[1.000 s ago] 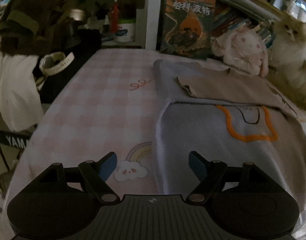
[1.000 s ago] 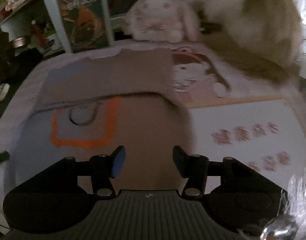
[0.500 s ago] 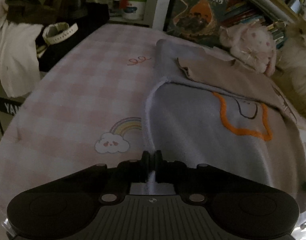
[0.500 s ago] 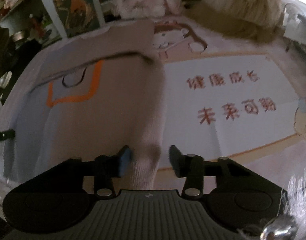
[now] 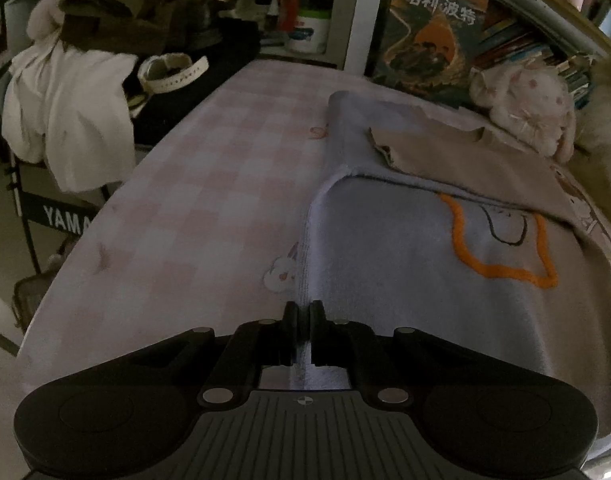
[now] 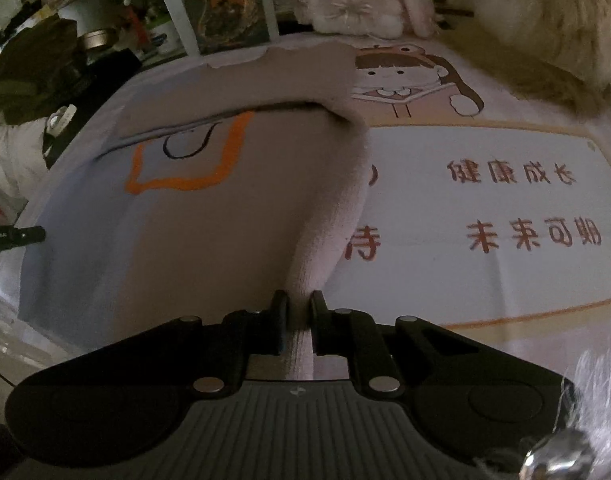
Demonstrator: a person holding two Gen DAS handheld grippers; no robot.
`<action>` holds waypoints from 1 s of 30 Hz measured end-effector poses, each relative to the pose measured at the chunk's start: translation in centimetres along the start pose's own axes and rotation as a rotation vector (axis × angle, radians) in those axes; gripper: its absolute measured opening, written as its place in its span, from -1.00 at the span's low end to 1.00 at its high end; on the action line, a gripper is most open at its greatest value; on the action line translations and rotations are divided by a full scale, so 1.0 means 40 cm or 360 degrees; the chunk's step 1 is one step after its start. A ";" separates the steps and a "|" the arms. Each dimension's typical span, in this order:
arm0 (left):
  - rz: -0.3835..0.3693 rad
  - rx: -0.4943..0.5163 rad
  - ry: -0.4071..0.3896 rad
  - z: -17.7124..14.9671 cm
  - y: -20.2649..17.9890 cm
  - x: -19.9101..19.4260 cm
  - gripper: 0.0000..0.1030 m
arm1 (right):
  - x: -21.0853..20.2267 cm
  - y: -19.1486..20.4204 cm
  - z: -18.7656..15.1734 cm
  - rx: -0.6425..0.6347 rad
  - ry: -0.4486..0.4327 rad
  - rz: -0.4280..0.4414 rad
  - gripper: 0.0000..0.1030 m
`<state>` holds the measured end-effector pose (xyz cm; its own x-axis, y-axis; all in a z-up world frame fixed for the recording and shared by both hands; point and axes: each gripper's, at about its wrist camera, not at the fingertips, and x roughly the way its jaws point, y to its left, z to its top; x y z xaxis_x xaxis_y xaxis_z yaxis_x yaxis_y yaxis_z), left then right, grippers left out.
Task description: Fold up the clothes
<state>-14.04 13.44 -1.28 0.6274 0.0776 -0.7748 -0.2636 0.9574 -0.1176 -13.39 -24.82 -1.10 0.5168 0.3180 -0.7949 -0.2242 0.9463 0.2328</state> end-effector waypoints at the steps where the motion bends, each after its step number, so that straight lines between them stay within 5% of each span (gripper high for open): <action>1: 0.0016 0.0001 -0.0001 -0.005 -0.001 -0.004 -0.79 | -0.004 -0.005 -0.003 0.0007 0.0002 -0.0003 -0.80; 4: 0.0060 0.0008 0.0009 -0.026 -0.004 -0.017 -0.56 | -0.016 -0.019 -0.012 0.0031 0.0002 -0.0013 -0.80; 6: 0.0059 -0.0001 0.0023 -0.040 -0.007 -0.024 0.16 | -0.020 -0.023 -0.017 0.0046 -0.0002 -0.0010 -0.80; 8: 0.0038 -0.0004 0.0016 -0.056 -0.012 -0.034 0.43 | -0.020 -0.027 -0.021 0.0066 0.0002 -0.0001 -0.71; 10: 0.0011 0.0016 -0.0002 -0.070 -0.019 -0.045 0.45 | -0.021 -0.032 -0.026 0.0091 0.0007 0.0013 -0.43; 18: 0.0134 0.0129 -0.0003 -0.108 -0.061 -0.063 0.57 | -0.022 -0.042 -0.040 0.0148 0.0017 0.0048 -0.33; 24: 0.0135 0.0064 0.0046 -0.117 -0.055 -0.074 0.68 | -0.034 -0.043 -0.059 0.0171 -0.0001 0.0049 -0.08; 30: 0.0064 0.0022 0.0043 -0.132 -0.043 -0.083 0.65 | -0.038 -0.044 -0.067 0.0164 -0.0015 0.0053 -0.06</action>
<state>-19.55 10.08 -1.80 0.5963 0.1085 -0.7954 -0.2777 0.9575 -0.0775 -16.01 -27.12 -1.79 0.5185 0.3494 -0.7804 -0.1555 0.9360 0.3157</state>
